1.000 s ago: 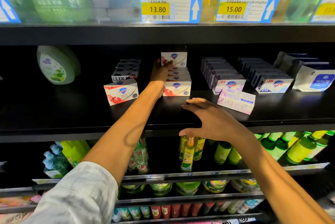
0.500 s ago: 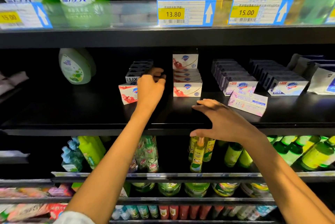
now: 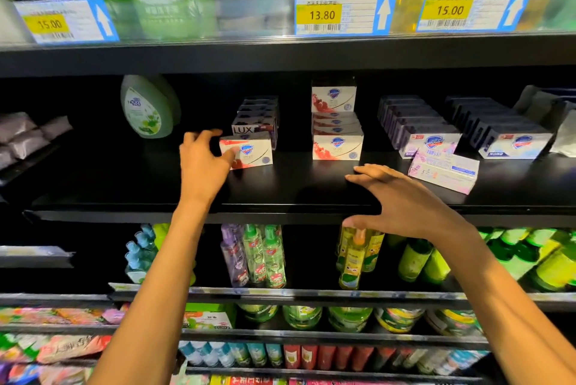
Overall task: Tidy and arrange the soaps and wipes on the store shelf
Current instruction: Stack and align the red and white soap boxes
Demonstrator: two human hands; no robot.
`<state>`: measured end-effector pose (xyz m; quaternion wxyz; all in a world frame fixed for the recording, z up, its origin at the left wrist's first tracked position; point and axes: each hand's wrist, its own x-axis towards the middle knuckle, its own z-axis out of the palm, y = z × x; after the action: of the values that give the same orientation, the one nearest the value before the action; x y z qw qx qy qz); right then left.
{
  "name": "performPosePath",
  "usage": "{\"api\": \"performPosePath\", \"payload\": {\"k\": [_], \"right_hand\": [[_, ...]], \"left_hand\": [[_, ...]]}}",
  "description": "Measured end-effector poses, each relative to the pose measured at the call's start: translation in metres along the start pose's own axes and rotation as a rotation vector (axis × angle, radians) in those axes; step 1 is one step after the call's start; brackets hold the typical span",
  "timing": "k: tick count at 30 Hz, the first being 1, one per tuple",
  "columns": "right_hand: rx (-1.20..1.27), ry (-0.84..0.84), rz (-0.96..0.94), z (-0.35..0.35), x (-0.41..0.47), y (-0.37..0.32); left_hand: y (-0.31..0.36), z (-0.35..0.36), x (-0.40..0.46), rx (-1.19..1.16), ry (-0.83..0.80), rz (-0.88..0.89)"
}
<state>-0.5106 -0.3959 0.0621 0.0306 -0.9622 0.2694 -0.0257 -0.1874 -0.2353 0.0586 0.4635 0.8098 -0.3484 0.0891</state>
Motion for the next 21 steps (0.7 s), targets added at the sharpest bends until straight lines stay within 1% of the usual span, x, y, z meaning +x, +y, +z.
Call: {"api": "performPosePath", "payload": {"k": [3,7,10,13,16,21], "right_hand": [[0.000,0.006,0.009,0.001,0.000,0.000],[0.025,0.019,0.025,0.004,0.000,0.002],[-0.010,0.059,0.027,0.006,-0.006,0.005],[-0.019,0.063,0.040,0.007,-0.010,0.006],[0.005,0.064,0.046,0.007,-0.010,0.006],[0.023,0.063,0.062,0.010,-0.009,0.007]], "left_hand": [[-0.001,-0.002,0.001,-0.161,-0.116,-0.064],[0.000,-0.005,0.001,-0.251,-0.111,-0.079],[0.000,-0.006,-0.003,-0.289,-0.099,-0.061],[0.011,-0.005,-0.005,-0.353,-0.117,-0.034],[0.036,-0.001,-0.002,-0.418,-0.127,0.015],[0.084,0.036,0.027,-0.408,-0.199,0.099]]}}
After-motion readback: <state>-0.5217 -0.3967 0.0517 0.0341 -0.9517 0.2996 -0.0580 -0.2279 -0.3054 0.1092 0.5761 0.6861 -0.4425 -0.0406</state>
